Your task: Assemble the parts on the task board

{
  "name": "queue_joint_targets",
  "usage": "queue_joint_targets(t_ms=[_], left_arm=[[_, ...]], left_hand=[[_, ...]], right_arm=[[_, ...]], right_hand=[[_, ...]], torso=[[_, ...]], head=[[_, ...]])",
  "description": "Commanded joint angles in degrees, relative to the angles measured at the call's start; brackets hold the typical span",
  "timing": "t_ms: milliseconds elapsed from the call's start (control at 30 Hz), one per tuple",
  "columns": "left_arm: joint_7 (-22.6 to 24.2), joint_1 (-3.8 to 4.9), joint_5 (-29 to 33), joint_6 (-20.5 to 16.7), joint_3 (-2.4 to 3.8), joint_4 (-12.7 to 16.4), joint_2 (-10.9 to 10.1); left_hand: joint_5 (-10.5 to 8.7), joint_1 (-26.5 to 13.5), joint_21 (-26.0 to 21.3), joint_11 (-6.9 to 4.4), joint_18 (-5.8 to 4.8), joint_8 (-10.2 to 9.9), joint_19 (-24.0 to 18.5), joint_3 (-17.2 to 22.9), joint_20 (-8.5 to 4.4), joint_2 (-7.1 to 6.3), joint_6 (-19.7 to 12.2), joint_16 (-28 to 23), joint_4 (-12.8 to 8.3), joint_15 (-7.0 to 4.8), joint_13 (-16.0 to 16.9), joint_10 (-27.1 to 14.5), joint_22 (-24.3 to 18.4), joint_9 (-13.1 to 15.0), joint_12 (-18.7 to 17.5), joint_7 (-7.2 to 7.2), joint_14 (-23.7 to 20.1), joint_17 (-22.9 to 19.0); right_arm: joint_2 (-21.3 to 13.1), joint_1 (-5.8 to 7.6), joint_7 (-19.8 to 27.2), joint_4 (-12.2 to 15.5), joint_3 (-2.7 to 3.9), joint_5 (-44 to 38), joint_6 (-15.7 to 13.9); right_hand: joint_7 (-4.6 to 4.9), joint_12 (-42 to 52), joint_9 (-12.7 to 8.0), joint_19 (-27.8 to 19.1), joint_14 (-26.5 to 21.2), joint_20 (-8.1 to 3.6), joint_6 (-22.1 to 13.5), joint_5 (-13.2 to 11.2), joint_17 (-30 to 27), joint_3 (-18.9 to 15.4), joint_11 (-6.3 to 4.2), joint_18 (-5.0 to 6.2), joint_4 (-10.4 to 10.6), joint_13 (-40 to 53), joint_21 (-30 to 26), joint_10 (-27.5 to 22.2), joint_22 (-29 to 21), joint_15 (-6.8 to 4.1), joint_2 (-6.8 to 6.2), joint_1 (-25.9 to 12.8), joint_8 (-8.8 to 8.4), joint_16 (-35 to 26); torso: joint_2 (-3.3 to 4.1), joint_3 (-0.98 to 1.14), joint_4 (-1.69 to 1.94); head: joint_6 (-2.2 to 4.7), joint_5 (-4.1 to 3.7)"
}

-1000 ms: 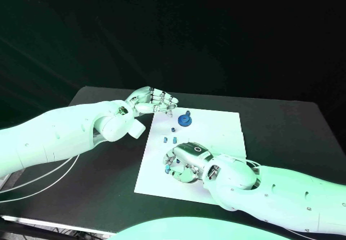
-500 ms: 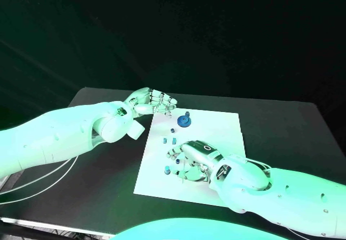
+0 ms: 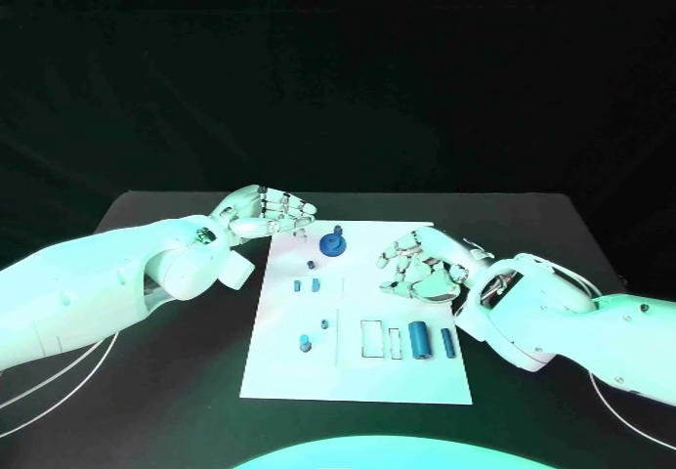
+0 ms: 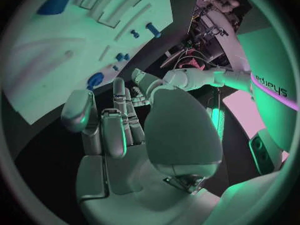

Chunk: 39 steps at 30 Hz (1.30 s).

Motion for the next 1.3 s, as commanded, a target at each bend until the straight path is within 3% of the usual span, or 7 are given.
queue_joint_targets(t_ms=[33, 133, 300, 400, 567, 700, 1300], left_arm=[[0.5, 0.05, 0.6, 0.4, -0.02, 0.2, -0.1], [0.5, 0.04, 0.7, 0.2, -0.10, 0.3, -0.2], [0.6, 0.02, 0.8, 0.1, -0.22, 0.5, -0.5], [0.7, 0.01, 0.9, -0.1, -0.27, 0.6, -0.6], [0.9, -0.02, 1.0, -0.2, -0.32, 0.7, -0.6], [1.1, -0.04, 1.1, -0.2, -0.34, 0.9, -0.6], [1.1, -0.05, 1.4, -0.1, -0.40, 0.9, -0.9]], left_hand=[[0.26, -0.5, -0.3, -0.18, 0.66, -0.1, 0.4, -0.3, -0.12, 0.28, -0.4, -0.3, 0.0, 0.37, -0.1, -0.4, -0.1, -0.1, 0.3, 0.30, 0.0, -0.1], [0.24, -0.6, -0.4, -0.18, 0.66, -0.1, 0.4, -0.3, -0.11, 0.26, -0.4, -0.4, 0.0, 0.37, -0.1, -0.4, -0.1, -0.1, 0.3, 0.30, 0.0, -0.1], [0.24, -0.6, -0.4, -0.18, 0.66, -0.1, 0.4, -0.3, -0.11, 0.26, -0.4, -0.4, 0.0, 0.37, -0.1, -0.4, -0.1, -0.1, 0.3, 0.30, 0.0, -0.1], [0.24, -0.6, -0.4, -0.18, 0.66, -0.1, 0.5, -0.3, -0.11, 0.24, -0.4, -0.4, 0.0, 0.37, -0.1, -0.4, -0.1, -0.1, 0.3, 0.29, 0.0, -0.1], [0.24, -0.6, -0.4, -0.18, 0.66, -0.1, 0.5, -0.3, -0.11, 0.24, -0.4, -0.4, 0.0, 0.37, -0.1, -0.4, -0.1, -0.1, 0.3, 0.29, 0.0, -0.1], [0.24, -0.6, -0.4, -0.18, 0.66, -0.1, 0.5, -0.3, -0.11, 0.24, -0.4, -0.4, 0.0, 0.37, -0.1, -0.4, -0.1, -0.1, 0.3, 0.29, 0.0, -0.1], [0.24, -0.6, -0.5, -0.17, 0.66, -0.1, 0.5, -0.4, -0.11, 0.25, -0.5, -0.4, 0.0, 0.38, -0.1, -0.4, -0.2, -0.1, 0.4, 0.30, 0.0, -0.1]], right_arm=[[-2.8, 0.45, -3.6, 0.8, -0.14, 9.2, 3.7], [-5.9, 0.63, -7.0, 1.9, -0.34, 11.0, 6.0], [-10.4, 0.60, -12.3, 3.9, -0.75, 10.5, 8.9], [-12.2, 0.40, -15.0, 5.0, -1.09, 9.0, 10.3], [-13.1, -0.86, -18.1, 5.9, -1.47, 5.9, 11.2], [-12.3, -2.07, -19.9, 5.9, -1.60, 3.3, 11.2], [-8.4, -4.54, -21.1, 4.8, -1.67, 2.6, 12.2]], right_hand=[[-0.80, 10.7, 1.0, 1.3, 3.1, -0.84, -0.6, 0.0, 1.7, -2.4, -1.88, -1.27, 1.5, 12.7, 3.3, 3.3, 5.2, -0.78, -0.04, -1.0, 1.98, 1.1], [-0.98, 30.1, 2.6, 2.0, 3.6, -0.85, -2.6, -0.5, 4.6, -5.2, -1.84, -1.67, 5.0, 38.7, 5.6, 5.9, 6.6, -0.73, 1.25, -1.2, 5.23, 2.5], [-0.93, 41.2, 3.5, 2.7, 4.2, -0.70, -3.8, 0.4, 8.1, -9.0, -1.68, -2.00, 9.2, 54.9, 7.6, 9.0, 7.9, -0.58, 2.32, -1.3, 8.19, 4.1], [-1.03, 43.5, 3.8, 3.0, 4.4, -0.68, -4.0, 4.1, 9.2, -11.7, -1.72, -2.14, 9.6, 58.6, 8.4, 10.0, 8.4, -0.60, 2.95, -3.6, 9.39, 4.6], [-1.33, 45.9, 4.1, 3.4, 4.6, -0.79, -4.2, 3.1, 10.6, -18.3, -1.92, -2.33, 9.7, 62.8, 9.4, 11.4, 9.0, -0.73, 4.58, -6.4, 11.21, 5.1], [-1.44, 46.7, 4.2, 3.5, 4.7, -0.83, -4.3, 3.0, 11.1, -22.2, -2.02, -2.40, 9.8, 64.4, 9.8, 11.9, 9.2, -0.79, 5.76, -5.7, 12.20, 5.3], [-1.66, 47.7, 4.2, 3.9, 4.8, -0.93, -3.9, 3.6, 11.9, -24.4, -2.20, -2.59, 9.7, 66.1, 10.8, 12.7, 9.7, -0.93, 7.02, -4.5, 13.00, 5.6]], torso=[[-0.27, -0.05, -0.44], [-0.40, 0.02, -0.56], [-0.47, 0.01, -0.68], [-0.50, -0.04, -0.64], [-0.48, -0.10, -0.74], [-0.37, -0.07, -0.40], [-0.40, -0.11, -0.57]], head=[[0.08, -2.48], [-0.04, -3.81], [-0.19, -4.81], [-0.23, -4.92], [-0.19, -5.10], [-0.15, -5.26], [-0.33, -4.86]])
